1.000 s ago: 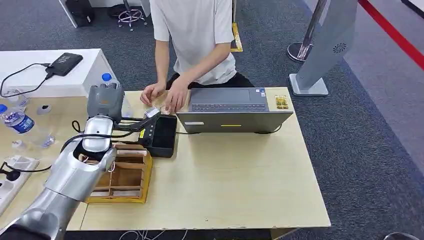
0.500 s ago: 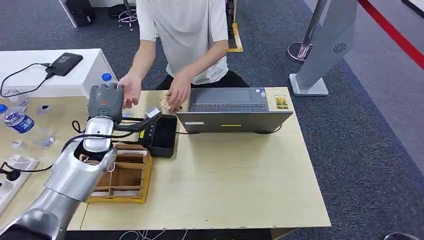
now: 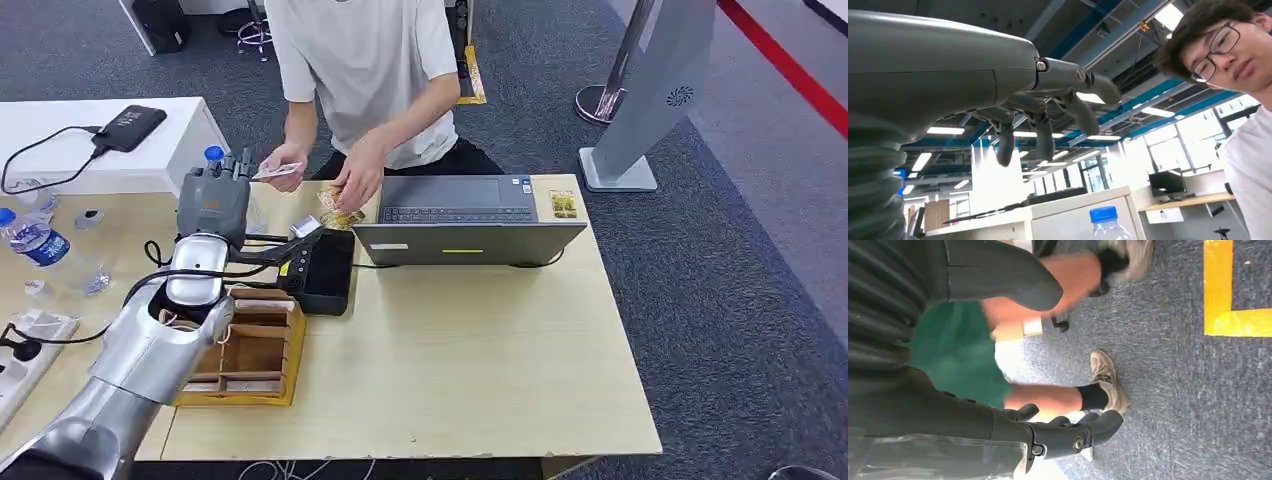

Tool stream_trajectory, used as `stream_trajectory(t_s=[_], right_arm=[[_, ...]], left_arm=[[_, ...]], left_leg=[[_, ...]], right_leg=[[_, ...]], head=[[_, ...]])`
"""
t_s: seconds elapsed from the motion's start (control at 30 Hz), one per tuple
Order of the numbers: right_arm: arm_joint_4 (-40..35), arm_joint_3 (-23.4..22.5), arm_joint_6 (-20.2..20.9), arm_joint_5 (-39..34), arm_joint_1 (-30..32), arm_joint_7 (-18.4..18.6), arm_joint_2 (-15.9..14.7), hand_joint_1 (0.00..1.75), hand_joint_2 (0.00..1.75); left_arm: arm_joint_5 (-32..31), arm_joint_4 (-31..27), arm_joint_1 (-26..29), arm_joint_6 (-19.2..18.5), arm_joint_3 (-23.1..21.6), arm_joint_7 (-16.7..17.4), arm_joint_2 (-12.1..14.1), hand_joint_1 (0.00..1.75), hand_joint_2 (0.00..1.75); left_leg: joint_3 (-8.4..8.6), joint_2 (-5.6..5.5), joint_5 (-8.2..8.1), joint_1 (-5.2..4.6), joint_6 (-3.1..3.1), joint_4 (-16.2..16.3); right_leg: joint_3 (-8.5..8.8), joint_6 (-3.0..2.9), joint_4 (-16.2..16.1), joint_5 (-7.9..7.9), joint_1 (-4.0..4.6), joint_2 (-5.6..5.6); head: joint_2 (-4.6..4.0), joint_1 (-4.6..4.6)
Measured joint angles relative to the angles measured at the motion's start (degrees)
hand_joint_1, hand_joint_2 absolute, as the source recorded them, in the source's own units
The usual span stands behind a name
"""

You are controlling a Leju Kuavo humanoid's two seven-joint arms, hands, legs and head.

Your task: Pass the card to the sensor for recognition and then transmit it.

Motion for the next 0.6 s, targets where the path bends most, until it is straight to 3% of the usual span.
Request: stream_trajectory(t_s=[0.13,0.27,0.43,0.6], right_arm=[[0.30,-0.78,0.00,0.22,-0.19,-0.02,0.00,0.00,1.75],[0.85,-2.10,-0.24,0.76,-0.74,-0.33,0.00,0.00,1.75],[1.38,-3.25,-0.52,0.92,-0.82,-0.55,0.00,0.00,1.75],[1.66,-3.69,-0.83,0.92,-0.87,-0.55,0.00,0.00,1.75]], left_arm=[[0.00,0.00,0.13,0.34,0.11,-0.28,0.00,0.00,1.75],[0.00,-1.20,2.04,4.07,2.23,-3.20,-0.42,0.00,1.75],[0.00,-7.41,7.78,6.36,10.94,-12.43,-5.09,0.00,1.75],[0.00,-11.37,10.87,6.12,17.31,-15.13,-8.72,0.00,1.75]], left_leg=[[0.00,-0.02,0.00,0.00,0.00,0.00],[0.00,0.02,0.00,0.00,0.00,0.00],[-0.06,-0.04,-0.01,-0.02,0.01,0.01],[-0.06,-0.03,-0.01,-0.02,0.02,0.01]], right_leg=[[0.01,0.00,0.01,0.00,0.00,0.00],[-0.03,0.00,0.02,0.00,0.00,0.03],[-0.02,0.01,0.01,-0.02,-0.03,-0.02],[-0.05,0.01,0.01,-0.01,-0.03,-0.02]], head=[[0.00,0.00],[0.00,-0.02],[0.00,0.00],[0.00,0.00]])
